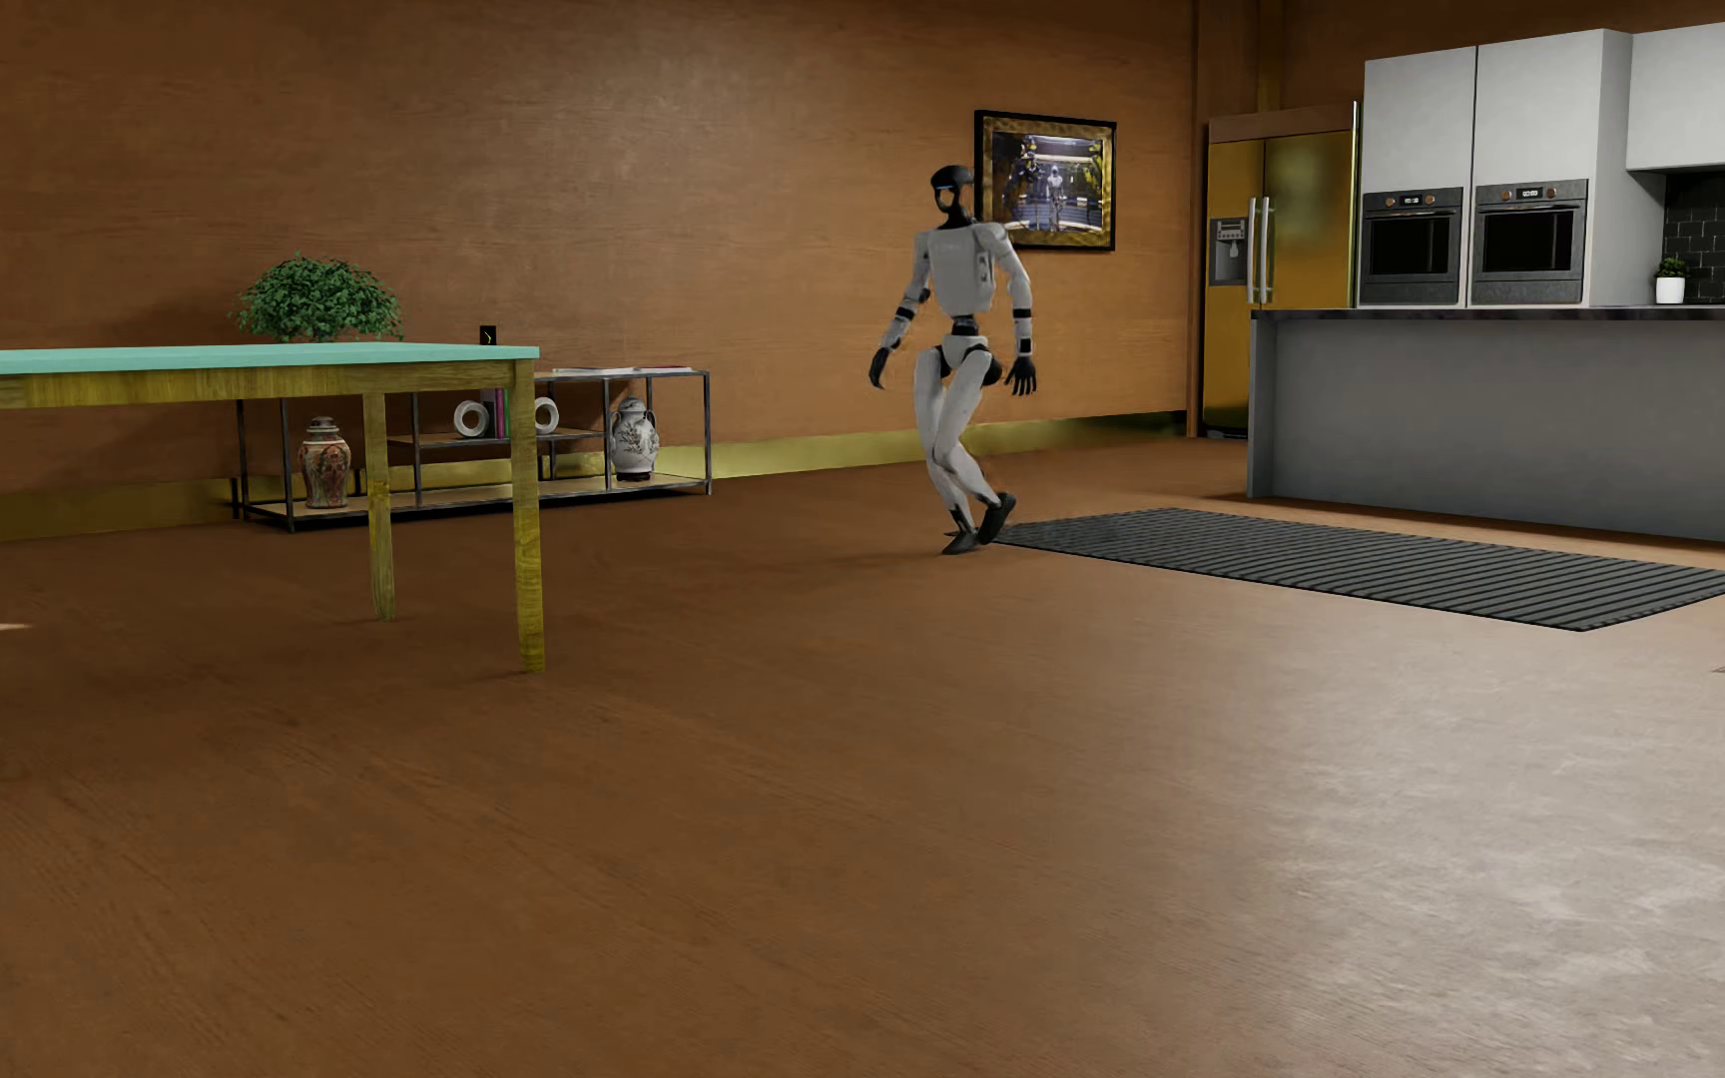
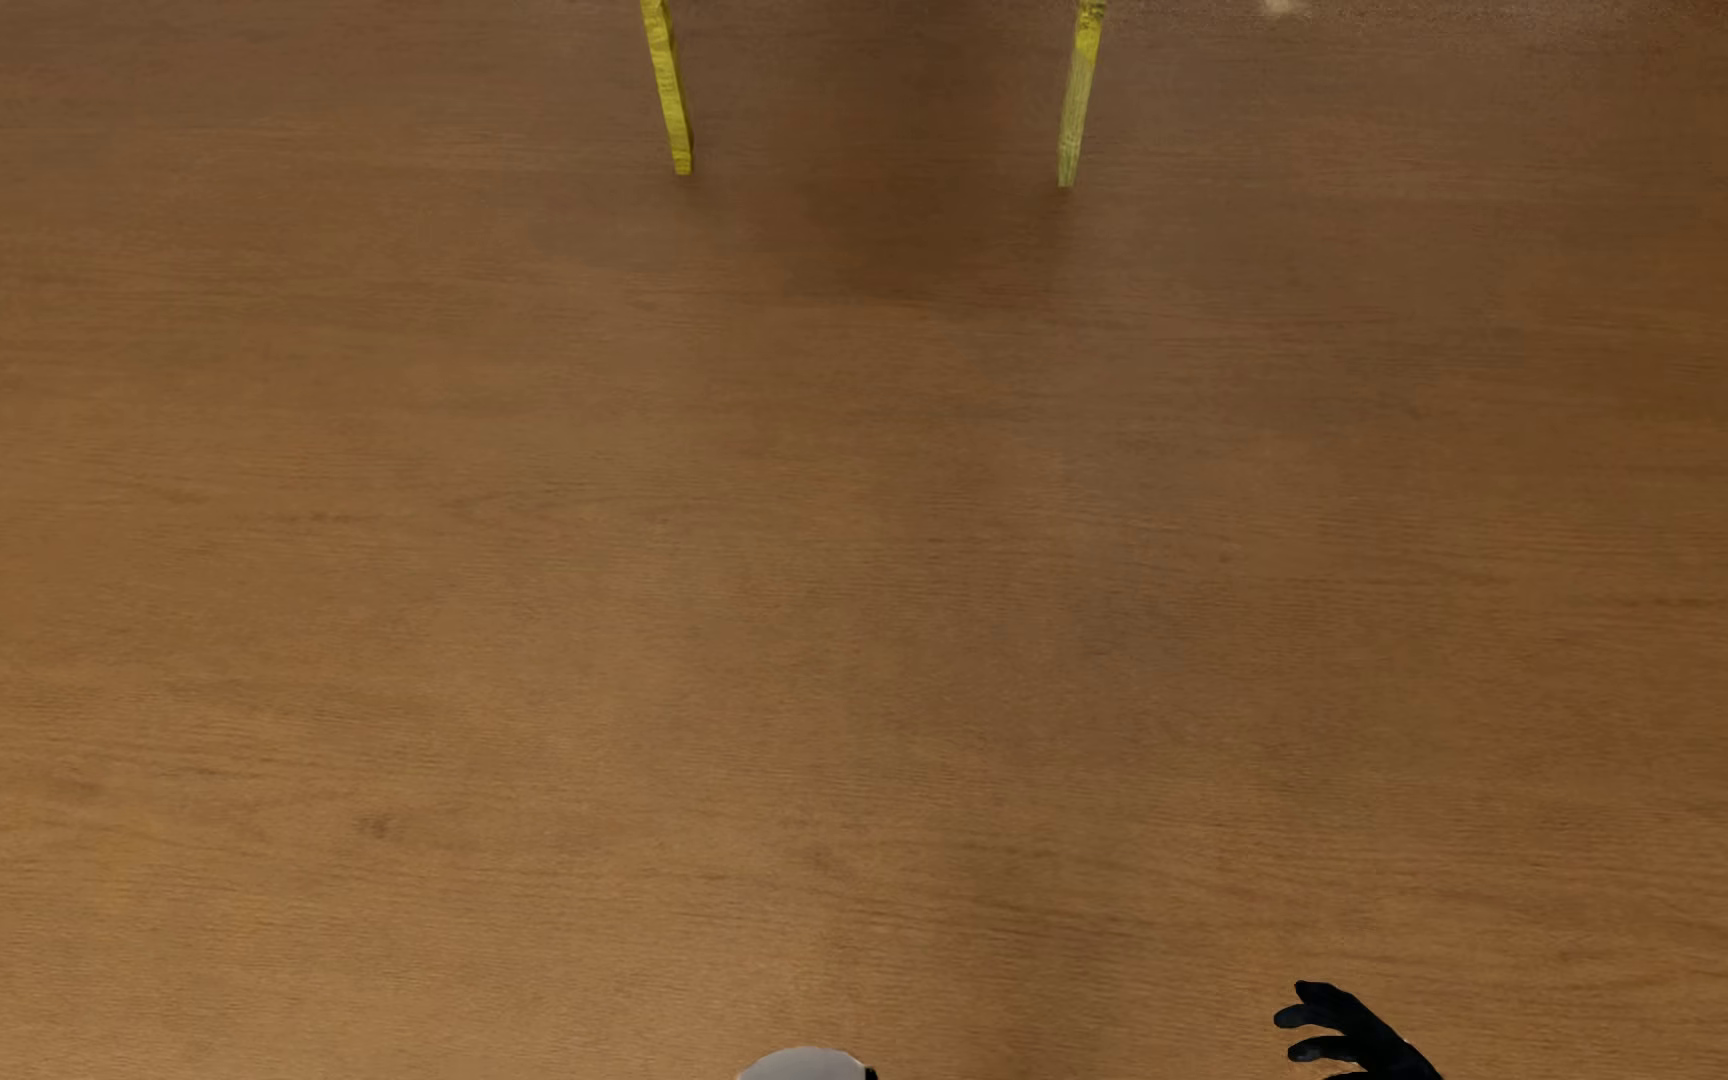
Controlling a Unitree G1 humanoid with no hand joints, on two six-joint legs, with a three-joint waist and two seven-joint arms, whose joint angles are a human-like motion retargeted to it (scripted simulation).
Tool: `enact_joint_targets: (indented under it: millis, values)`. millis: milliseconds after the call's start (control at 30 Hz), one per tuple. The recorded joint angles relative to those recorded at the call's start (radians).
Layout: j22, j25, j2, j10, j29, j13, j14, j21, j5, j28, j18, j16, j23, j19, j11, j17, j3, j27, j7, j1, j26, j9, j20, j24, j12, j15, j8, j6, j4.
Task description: Go to the light teal table
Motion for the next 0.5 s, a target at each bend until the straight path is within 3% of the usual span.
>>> enact_joint_targets:
  millis: [100, 133, 200, 233, 267, 333, 367, 433, 467, 500]
  values:
    - [0.019, 0.000, 0.159, -0.504, 0.000, -0.063, 0.109, -0.046, -0.004, 0.000, 0.000, 0.002, -0.074, 0.000, -0.053, -0.003, 0.066, 0.000, 0.000, -0.077, 0.000, 0.004, 0.023, 0.000, 0.012, -0.072, 0.000, -0.040, 0.005]
    - [0.015, 0.000, 0.212, -0.705, 0.000, -0.075, 0.089, -0.052, -0.006, 0.000, 0.000, 0.003, -0.090, 0.000, -0.069, 0.000, 0.083, 0.000, 0.000, -0.057, 0.000, 0.002, 0.032, 0.000, 0.011, -0.101, 0.000, -0.048, 0.013]
    - [0.007, 0.000, 0.290, -0.993, 0.000, -0.082, -0.076, -0.048, -0.009, 0.000, 0.000, 0.005, -0.111, 0.000, -0.067, 0.010, 0.127, 0.000, 0.000, 0.013, 0.000, -0.005, 0.046, 0.000, -0.003, -0.151, 0.000, -0.054, 0.047]
    - [0.006, 0.000, 0.314, -1.009, 0.000, -0.078, -0.145, -0.036, -0.020, 0.000, 0.000, 0.005, -0.113, 0.000, -0.051, 0.017, 0.152, 0.000, 0.000, 0.041, 0.000, -0.009, 0.056, 0.000, -0.014, -0.151, 0.000, -0.057, 0.065]
    - [0.008, 0.000, 0.331, -1.004, 0.000, -0.067, -0.115, -0.021, -0.037, 0.000, 0.000, 0.004, -0.105, 0.000, -0.033, 0.027, 0.163, 0.000, 0.000, 0.052, 0.000, -0.014, 0.066, 0.000, -0.028, -0.125, 0.000, -0.067, 0.066]
    - [0.027, 0.000, 0.344, -0.950, 0.000, -0.024, 0.103, 0.001, -0.079, 0.000, 0.000, 0.012, -0.042, 0.000, 0.018, 0.062, 0.117, 0.000, 0.000, 0.040, 0.000, -0.029, 0.059, 0.000, -0.070, 0.012, 0.000, -0.119, -0.001]
    - [0.040, 0.000, 0.337, -0.915, 0.000, 0.012, 0.137, 0.017, -0.096, 0.000, 0.000, 0.021, 0.009, 0.000, 0.075, 0.081, 0.078, 0.000, 0.000, 0.053, 0.000, -0.038, 0.034, 0.000, -0.098, 0.133, 0.000, -0.144, -0.039]
    - [0.030, 0.000, 0.263, -0.899, 0.000, 0.086, 0.074, 0.088, -0.124, 0.000, 0.000, 0.044, 0.135, 0.000, 0.291, 0.097, 0.006, 0.000, 0.000, 0.142, 0.000, -0.046, 0.002, 0.000, -0.154, 0.410, 0.000, -0.165, -0.066]
    - [-0.007, 0.000, 0.193, -0.910, 0.000, 0.117, 0.026, 0.128, -0.142, 0.000, 0.000, 0.060, 0.199, 0.000, 0.423, 0.100, -0.023, 0.000, 0.000, 0.197, 0.000, -0.046, 0.020, 0.000, -0.181, 0.449, 0.000, -0.174, -0.075]
    - [-0.060, 0.000, 0.112, -0.925, 0.000, 0.150, -0.020, 0.158, -0.160, 0.000, 0.000, 0.078, 0.247, 0.000, 0.552, 0.102, -0.045, 0.000, 0.000, 0.252, 0.000, -0.045, 0.058, 0.000, -0.204, 0.391, 0.000, -0.185, -0.085]
